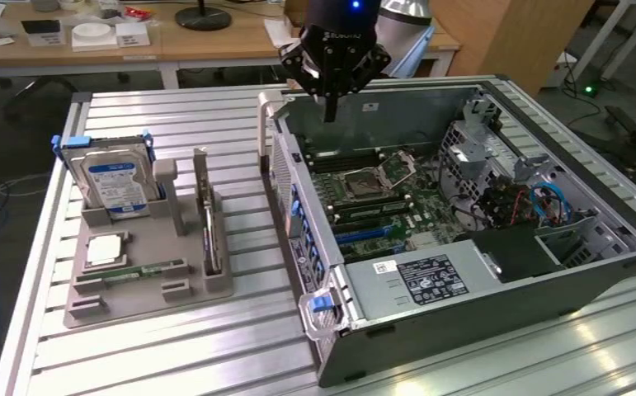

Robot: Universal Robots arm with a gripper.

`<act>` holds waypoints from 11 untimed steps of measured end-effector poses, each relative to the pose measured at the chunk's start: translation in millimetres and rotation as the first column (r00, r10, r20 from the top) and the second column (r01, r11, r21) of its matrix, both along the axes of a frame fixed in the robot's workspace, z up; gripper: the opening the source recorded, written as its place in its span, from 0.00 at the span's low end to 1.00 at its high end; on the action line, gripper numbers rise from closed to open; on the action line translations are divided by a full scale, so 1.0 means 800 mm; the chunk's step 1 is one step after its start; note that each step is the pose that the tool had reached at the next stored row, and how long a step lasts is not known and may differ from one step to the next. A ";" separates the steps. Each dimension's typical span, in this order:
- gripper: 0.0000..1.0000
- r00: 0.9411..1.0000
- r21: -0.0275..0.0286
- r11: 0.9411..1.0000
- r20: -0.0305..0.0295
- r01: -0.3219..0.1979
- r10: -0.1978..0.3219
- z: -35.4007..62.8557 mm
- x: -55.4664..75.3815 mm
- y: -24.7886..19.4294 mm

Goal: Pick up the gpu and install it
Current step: 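Reach for the gpu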

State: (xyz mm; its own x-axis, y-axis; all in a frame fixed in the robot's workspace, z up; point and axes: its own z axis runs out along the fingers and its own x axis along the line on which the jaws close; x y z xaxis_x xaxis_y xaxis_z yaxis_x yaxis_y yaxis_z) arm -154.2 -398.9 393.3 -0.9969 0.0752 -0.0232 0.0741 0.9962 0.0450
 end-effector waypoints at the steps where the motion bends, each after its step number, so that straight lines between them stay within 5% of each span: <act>1: 0.11 1.000 0.000 1.000 0.000 0.000 0.000 0.000 -0.003 0.0000; 11: 0.11 1.000 0.000 1.000 0.000 0.000 0.000 0.000 -0.028 0.0000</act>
State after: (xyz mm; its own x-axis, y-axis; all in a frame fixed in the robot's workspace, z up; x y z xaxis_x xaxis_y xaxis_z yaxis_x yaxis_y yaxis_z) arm -176.9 -398.8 393.3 -0.9969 0.0753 -0.0233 0.0742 0.9962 0.0451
